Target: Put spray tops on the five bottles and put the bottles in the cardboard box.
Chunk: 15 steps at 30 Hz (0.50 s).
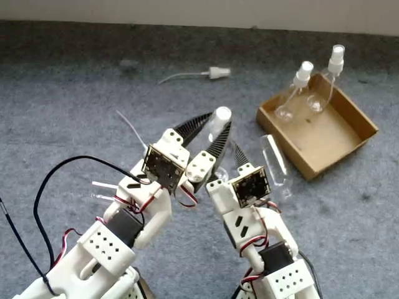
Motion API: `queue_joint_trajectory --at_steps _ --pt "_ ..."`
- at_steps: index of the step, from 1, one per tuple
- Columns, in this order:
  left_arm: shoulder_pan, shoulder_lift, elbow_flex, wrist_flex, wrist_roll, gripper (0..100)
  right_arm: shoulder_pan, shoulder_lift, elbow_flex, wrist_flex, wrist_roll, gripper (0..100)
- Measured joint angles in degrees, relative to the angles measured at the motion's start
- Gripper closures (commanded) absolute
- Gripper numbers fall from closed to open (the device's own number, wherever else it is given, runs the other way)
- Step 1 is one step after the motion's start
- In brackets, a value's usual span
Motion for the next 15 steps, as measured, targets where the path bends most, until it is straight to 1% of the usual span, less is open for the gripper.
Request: queue_joint_trajectory --at_steps 10,15 --pt "-0.1 -0.7 0.0 3.6 -0.1 96 0.0 0.0 0.0 0.1 0.0 92.8" --pt "-2.4 -0.2 -0.6 4.1 0.1 96 0.0 0.0 0.0 0.1 0.2 92.8"
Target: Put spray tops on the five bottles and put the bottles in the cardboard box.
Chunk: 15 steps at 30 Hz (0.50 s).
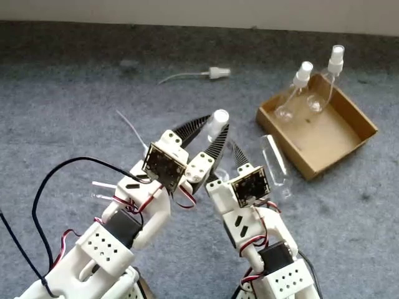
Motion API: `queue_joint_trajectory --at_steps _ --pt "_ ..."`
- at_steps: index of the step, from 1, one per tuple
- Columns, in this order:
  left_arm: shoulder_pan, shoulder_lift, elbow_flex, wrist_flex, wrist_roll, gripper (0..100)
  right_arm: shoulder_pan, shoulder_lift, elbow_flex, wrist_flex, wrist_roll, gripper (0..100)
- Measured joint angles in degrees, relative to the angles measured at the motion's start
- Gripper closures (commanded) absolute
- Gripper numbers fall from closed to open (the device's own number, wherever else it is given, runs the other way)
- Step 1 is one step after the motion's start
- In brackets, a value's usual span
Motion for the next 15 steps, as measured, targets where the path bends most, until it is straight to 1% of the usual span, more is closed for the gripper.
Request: queue_joint_trajectory --at_steps 6,11,15 --pt "-1.2 0.1 0.0 0.2 0.3 96 -0.1 0.0 0.0 0.0 0.0 92.8" --pt "-1.3 0.1 0.0 0.3 0.3 87 -0.1 -0.1 0.0 0.0 0.0 92.8" --pt "-1.5 0.3 0.0 3.3 0.2 85 0.0 -0.3 0.0 -0.1 -0.1 92.8"
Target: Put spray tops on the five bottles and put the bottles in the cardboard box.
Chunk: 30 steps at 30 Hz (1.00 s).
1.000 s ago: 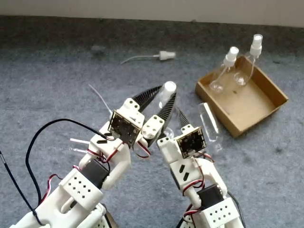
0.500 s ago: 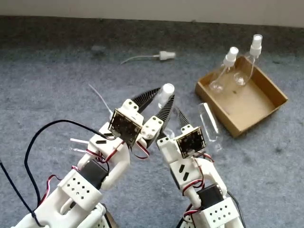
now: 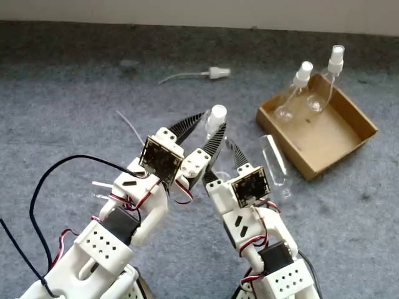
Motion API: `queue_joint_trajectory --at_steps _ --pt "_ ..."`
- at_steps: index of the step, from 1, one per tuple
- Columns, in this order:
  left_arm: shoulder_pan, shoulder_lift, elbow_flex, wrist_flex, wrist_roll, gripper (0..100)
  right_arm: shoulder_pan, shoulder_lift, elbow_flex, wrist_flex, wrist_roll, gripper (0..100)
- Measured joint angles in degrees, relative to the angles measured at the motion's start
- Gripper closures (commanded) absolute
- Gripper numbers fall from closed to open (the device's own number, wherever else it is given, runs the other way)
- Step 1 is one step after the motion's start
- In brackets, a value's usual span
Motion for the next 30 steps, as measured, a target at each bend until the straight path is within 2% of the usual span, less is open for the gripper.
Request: queue_joint_trajectory --at_steps 9,13,27,30 --pt "-0.4 -0.4 0.1 1.8 -0.1 85 0.0 0.2 0.0 0.0 0.0 92.8" --pt "-0.5 -5.2 0.1 2.5 -0.2 85 0.0 0.1 0.0 1.1 0.0 92.8" --pt "-0.5 -30.1 0.1 32.7 -0.2 85 0.0 0.1 0.0 1.6 0.0 92.8" --pt "-0.5 -35.3 3.4 34.4 -0.2 85 1.3 0.1 0.0 1.6 0.0 92.8"
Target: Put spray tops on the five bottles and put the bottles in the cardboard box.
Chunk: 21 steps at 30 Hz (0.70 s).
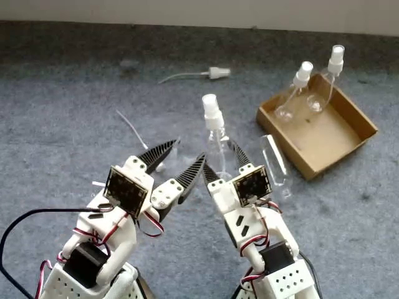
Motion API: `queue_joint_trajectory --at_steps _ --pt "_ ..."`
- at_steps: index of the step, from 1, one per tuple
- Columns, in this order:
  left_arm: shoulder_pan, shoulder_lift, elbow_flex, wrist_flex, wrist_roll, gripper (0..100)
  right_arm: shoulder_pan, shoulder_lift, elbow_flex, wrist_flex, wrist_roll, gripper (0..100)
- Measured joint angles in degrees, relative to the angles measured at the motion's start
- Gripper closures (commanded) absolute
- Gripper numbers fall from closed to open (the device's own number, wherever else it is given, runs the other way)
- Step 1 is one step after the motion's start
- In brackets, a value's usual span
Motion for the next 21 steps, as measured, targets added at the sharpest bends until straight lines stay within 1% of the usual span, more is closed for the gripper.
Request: queue_joint_trajectory --at_steps 5,8,11,21 --pt "0.0 -7.7 6.9 0.2 0.0 85 4.8 0.0 0.0 -2.3 0.0 92.8" --pt "0.0 -9.1 9.8 0.2 0.0 85 7.4 0.0 0.0 -3.4 -0.1 92.8" --pt "0.0 -9.1 13.1 0.2 0.0 85 7.7 0.0 0.0 -3.7 -0.1 92.8" --pt "0.1 -9.1 16.4 0.2 0.0 85 7.7 0.0 -6.0 -3.8 -0.1 92.8"
